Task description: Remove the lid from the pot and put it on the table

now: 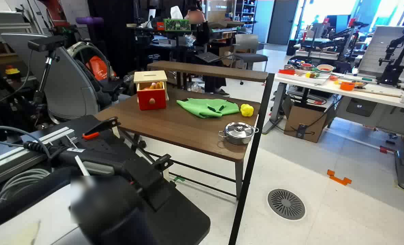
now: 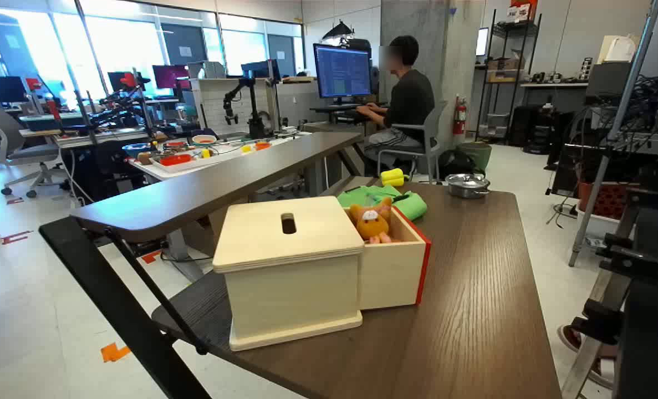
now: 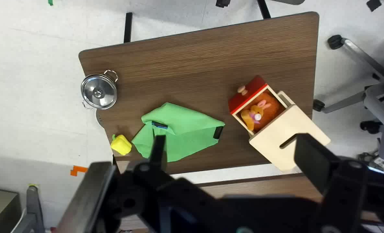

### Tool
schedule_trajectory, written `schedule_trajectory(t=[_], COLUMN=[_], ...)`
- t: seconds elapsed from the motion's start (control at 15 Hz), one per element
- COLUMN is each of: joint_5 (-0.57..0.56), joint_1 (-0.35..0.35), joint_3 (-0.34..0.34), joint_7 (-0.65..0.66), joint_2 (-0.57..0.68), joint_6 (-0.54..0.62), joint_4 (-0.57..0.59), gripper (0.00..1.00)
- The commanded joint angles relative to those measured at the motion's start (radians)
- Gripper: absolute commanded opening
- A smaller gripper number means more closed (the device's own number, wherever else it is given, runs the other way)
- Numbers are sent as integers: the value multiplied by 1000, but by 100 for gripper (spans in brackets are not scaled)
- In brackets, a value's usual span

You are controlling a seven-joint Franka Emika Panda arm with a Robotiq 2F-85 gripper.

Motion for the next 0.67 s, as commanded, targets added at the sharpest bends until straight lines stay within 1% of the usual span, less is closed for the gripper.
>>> schedule_trajectory(t=[0.0, 0.27, 0.4, 0.6], joint_5=[-2, -12, -52, -89], joint_1=[5, -1, -23, -53], joint_3=[-3, 1, 4, -16], joint_7=[2, 17, 48, 82], joint_2=[1, 11, 32, 94], joint_6=[-2, 6, 74, 143], joint_4=[4, 8, -5, 9], gripper=[100, 100, 100, 100])
